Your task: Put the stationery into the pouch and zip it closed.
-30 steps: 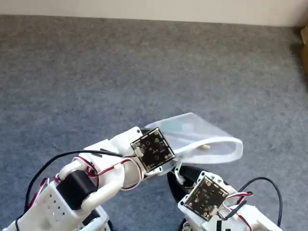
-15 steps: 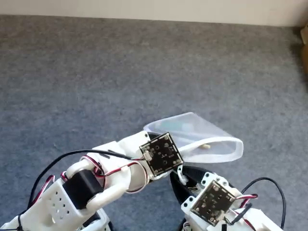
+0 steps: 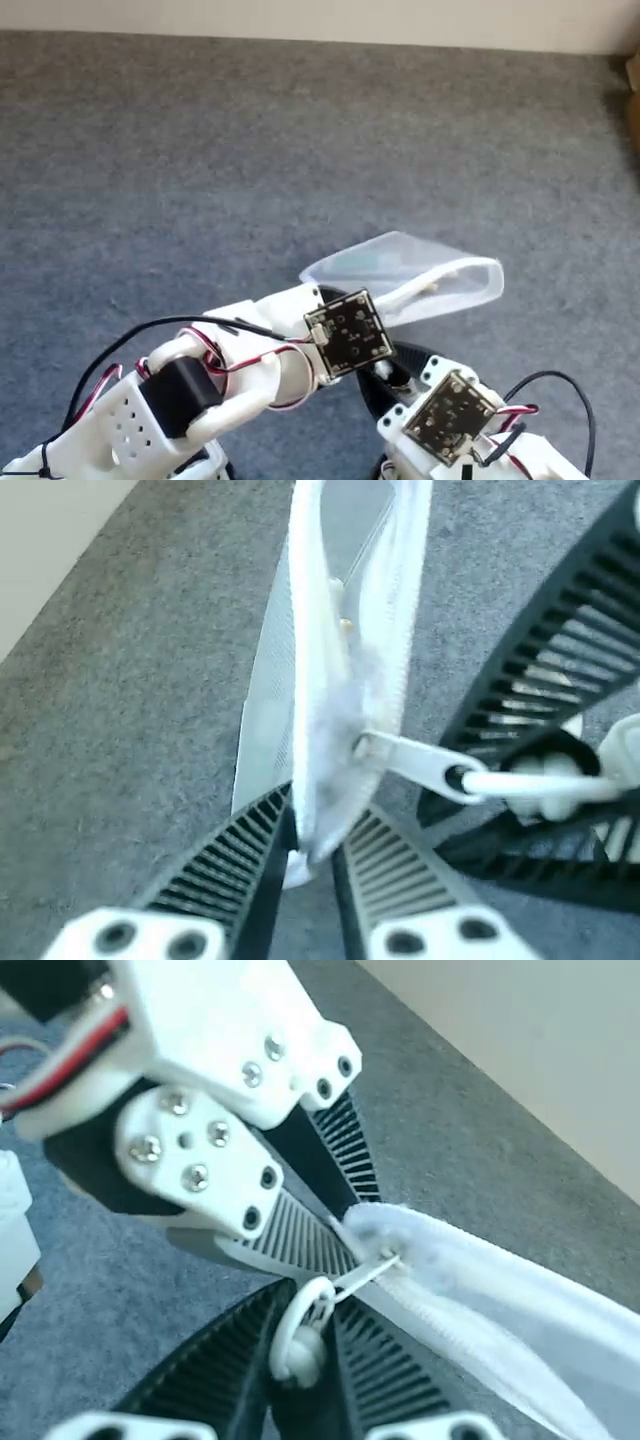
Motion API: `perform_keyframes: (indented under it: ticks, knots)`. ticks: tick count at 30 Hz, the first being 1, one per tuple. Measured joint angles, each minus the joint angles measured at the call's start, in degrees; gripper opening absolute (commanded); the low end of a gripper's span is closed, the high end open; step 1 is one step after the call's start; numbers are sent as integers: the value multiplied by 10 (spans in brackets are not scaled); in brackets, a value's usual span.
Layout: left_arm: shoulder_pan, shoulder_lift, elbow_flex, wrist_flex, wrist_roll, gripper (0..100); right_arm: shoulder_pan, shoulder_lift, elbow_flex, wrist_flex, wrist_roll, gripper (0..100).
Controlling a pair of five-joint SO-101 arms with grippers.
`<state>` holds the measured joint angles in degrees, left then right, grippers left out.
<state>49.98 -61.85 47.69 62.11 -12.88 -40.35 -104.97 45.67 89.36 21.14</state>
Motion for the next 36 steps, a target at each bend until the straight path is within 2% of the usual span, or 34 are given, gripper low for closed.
perform_keyframes:
  ticks: [7, 13, 20, 30, 36]
  knots:
    - [-2, 6, 0, -4, -1, 5, 136, 0, -10, -61, -54, 12]
    - [-47, 3, -2, -4, 0, 5, 176, 3, -9, -83, -67, 12]
    - [-48, 3, -2, -5, 0, 5, 235, 5, -9, -99, -69, 12]
    - [-59, 3, -3, -6, 1, 5, 348, 0, 96, -233, -69, 12]
    - [-61, 3, -3, -6, 1, 5, 391, 0, 100, -245, -69, 12]
